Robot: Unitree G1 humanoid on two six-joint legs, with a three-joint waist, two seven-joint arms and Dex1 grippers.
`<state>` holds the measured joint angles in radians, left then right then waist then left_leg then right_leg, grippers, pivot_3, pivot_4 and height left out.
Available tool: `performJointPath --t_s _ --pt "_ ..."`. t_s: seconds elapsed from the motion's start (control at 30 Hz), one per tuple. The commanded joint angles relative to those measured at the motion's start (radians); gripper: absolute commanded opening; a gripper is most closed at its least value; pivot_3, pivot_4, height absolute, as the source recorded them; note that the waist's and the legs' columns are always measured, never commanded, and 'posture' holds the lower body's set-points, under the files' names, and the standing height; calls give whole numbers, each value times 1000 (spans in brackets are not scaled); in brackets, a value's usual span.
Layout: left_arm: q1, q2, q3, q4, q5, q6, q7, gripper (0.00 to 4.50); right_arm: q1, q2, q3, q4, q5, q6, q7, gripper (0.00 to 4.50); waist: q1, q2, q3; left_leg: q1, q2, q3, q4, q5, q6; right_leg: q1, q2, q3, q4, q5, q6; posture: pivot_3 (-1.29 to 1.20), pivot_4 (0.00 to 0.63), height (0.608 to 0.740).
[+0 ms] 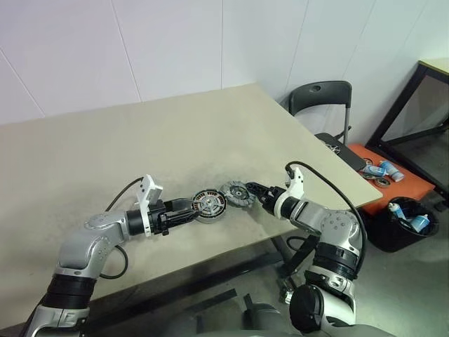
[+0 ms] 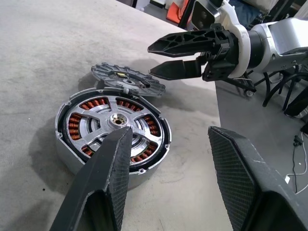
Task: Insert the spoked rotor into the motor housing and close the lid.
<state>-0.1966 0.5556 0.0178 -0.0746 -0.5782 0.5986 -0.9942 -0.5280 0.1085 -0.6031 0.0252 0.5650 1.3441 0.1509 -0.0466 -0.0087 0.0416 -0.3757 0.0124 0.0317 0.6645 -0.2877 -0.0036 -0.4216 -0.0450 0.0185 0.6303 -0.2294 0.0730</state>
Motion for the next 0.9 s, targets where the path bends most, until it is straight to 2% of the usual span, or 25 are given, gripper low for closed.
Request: performJointPath --t_s 0.03,0.23,0.5,0.7,0.9 --pt "-6 6 12 42 15 -55 -32 2663 -13 -29 -9 -36 66 56 8 3268 1 0 0 0 0 0 0 0 0 0 0 0 0 0 0 0 0 740" --pt "2 12 17 134 39 -130 -83 2663 49 -95 -21 -63 100 110 17 3268 1 0 0 -1 0 0 0 0 0 0 -1 0 -1 -1 -2 0 0 740" --pt "-22 19 20 212 58 -177 -131 2663 50 -56 -10 -62 115 91 -10 3268 -1 1 0 0 1 1 0 0 0 -1 1 0 0 -1 -1 0 0 740" --pt "-58 10 12 137 38 -100 -85 2663 41 -18 45 -18 98 23 -21 3268 1 1 0 0 1 1 0 0 0 -1 0 1 0 0 0 0 0 740" --pt "-44 3 17 45 19 -34 -37 2663 43 -40 64 21 96 -19 -25 3268 0 0 0 0 1 1 0 0 0 -1 0 1 0 0 1 0 0 740"
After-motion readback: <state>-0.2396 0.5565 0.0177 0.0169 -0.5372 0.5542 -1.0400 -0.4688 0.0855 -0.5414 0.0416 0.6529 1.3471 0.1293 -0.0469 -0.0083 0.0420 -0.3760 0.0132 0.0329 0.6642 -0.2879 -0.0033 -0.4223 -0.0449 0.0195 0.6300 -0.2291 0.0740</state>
